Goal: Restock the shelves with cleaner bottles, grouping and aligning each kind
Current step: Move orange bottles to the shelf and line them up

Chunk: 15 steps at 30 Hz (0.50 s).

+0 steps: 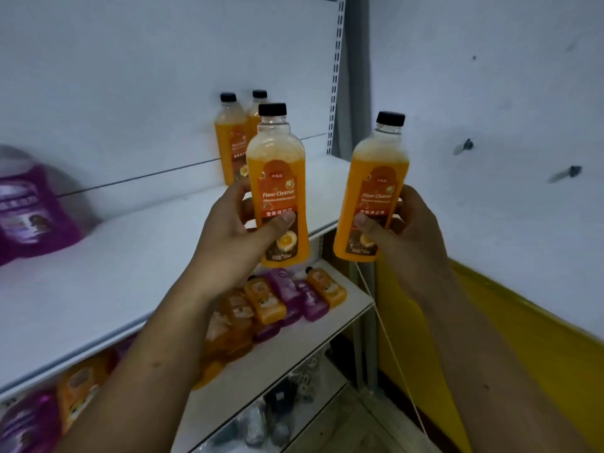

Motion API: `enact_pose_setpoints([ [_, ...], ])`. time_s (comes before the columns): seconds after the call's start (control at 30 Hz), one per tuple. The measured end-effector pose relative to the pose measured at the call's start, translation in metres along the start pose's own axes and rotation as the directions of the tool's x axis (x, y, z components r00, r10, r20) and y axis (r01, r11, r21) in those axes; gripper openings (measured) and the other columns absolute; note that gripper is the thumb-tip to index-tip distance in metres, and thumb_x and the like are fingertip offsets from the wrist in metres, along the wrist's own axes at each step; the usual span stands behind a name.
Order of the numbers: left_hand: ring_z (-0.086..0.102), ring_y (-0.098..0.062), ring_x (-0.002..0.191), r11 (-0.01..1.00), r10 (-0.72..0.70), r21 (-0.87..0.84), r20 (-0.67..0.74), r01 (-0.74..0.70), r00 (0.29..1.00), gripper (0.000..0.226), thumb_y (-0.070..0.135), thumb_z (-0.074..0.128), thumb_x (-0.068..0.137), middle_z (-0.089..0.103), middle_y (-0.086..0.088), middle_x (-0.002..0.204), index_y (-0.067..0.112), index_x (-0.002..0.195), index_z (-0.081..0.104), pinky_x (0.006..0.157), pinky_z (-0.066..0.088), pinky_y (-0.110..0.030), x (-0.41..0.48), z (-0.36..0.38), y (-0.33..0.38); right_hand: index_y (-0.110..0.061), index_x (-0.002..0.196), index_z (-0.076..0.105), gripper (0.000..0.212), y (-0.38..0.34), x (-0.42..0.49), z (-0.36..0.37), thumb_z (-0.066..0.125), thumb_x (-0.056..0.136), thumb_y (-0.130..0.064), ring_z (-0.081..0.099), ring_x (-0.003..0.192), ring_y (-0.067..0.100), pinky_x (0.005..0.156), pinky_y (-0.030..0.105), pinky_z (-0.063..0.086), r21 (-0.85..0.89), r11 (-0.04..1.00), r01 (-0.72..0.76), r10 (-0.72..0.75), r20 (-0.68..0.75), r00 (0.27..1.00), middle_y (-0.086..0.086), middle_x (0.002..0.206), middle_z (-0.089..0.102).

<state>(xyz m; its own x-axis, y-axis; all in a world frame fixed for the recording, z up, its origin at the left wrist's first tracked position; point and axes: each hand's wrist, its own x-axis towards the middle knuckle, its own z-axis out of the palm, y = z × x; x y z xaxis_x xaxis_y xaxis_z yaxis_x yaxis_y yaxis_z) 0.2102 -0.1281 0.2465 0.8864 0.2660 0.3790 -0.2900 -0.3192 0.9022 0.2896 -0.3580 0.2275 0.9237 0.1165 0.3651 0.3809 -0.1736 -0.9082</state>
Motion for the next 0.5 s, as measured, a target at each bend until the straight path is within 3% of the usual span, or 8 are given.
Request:
enact_pose_setpoints([
  [0.13,0.068,0.002,0.112,0.996,-0.001,0.087,-0.079,0.008,0.997,0.045,0.030,0.078,0.092,0.072,0.018,0.120,0.032,0.134,0.059,0.077,0.055,-0.010,0.035,0.006,-0.009,-0.028,0.134,0.059,0.055,0.019,0.061,0.007,0.082,0.086,-0.037,0.070,0.103,0.001,0.077,0.019,0.055,0.019,0.999,0.029,-0.030,0.052,0.998,-0.014,0.118,0.072],
  [0.27,0.068,-0.007,0.116,0.975,-0.005,0.217,-0.200,0.049,0.980,0.045,0.040,0.081,0.089,0.072,0.016,0.122,0.033,0.130,0.062,0.094,0.056,-0.029,0.066,0.010,-0.023,-0.031,0.138,0.056,0.060,0.042,0.124,0.015,0.081,0.085,-0.043,0.065,0.111,0.004,0.084,0.025,0.050,0.013,0.995,0.099,-0.100,0.155,0.983,-0.013,0.126,0.068],
  [0.4,0.069,-0.005,0.112,0.945,-0.007,0.308,-0.308,0.107,0.951,0.051,0.039,0.083,0.086,0.072,0.016,0.121,0.032,0.132,0.063,0.095,0.057,-0.032,0.099,0.013,-0.027,-0.029,0.136,0.056,0.054,0.054,0.187,0.030,0.079,0.088,-0.037,0.063,0.111,0.003,0.085,0.026,0.051,0.056,0.989,0.140,-0.150,0.296,0.943,-0.012,0.127,0.066],
  [0.5,0.070,-0.009,0.112,0.922,-0.026,0.347,-0.384,0.170,0.923,0.062,0.050,0.080,0.079,0.072,0.014,0.123,0.028,0.134,0.063,0.097,0.059,-0.038,0.121,0.015,-0.032,-0.028,0.137,0.055,0.054,0.061,0.228,0.048,0.080,0.089,-0.035,0.060,0.110,-0.002,0.085,0.025,0.051,0.085,0.983,0.164,-0.184,0.360,0.915,-0.012,0.126,0.066],
])
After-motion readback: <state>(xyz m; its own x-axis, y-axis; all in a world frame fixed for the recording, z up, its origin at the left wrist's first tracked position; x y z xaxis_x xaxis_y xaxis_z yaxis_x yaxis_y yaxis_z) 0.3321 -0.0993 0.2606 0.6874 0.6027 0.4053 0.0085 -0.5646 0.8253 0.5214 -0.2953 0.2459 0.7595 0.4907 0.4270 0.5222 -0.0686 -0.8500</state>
